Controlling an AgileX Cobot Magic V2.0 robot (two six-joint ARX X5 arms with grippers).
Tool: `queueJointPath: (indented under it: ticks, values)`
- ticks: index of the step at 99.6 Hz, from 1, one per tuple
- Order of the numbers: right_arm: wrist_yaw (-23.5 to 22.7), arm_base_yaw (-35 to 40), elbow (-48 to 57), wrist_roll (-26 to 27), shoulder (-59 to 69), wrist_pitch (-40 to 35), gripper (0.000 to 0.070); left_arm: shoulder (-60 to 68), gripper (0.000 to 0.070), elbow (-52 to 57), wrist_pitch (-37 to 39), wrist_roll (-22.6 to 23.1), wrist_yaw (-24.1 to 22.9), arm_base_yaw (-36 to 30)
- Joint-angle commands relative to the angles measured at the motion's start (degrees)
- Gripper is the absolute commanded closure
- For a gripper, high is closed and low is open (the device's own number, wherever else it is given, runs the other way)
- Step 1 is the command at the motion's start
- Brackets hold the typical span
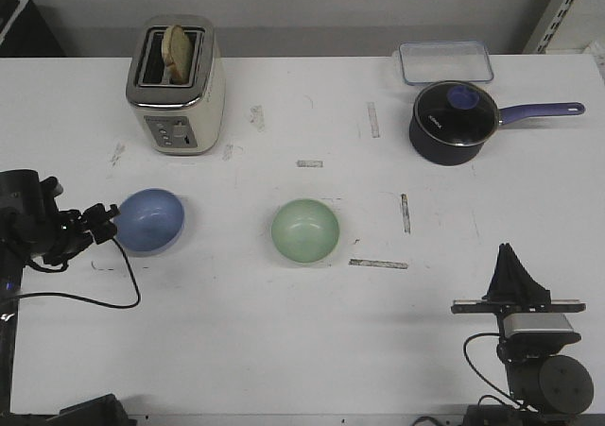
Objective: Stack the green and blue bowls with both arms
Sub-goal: 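Reach the left gripper down and grasp the light blue bowl's rim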
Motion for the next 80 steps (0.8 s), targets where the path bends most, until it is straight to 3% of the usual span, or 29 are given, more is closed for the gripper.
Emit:
queueJointPath:
  ticks: [1, 61, 80]
  values:
    - [0.0, 0.0, 0.4, -0.2, 0.0, 0.8, 0.07, 1.8, 0.0292, 1.0, 0.3, 1.3, 0.1, 0.4]
    - [0.0, 0.0, 0.4, -0.2, 0.0, 0.8, 0.07, 15.5, 0.0313, 1.0, 5.9, 1.4, -1.7, -2.1]
    - [0.0, 0.0, 0.4, -0.2, 0.0, 0.8, 0.07, 16.4, 0.0578, 1.0, 7.6, 1.6, -2.1, -2.7]
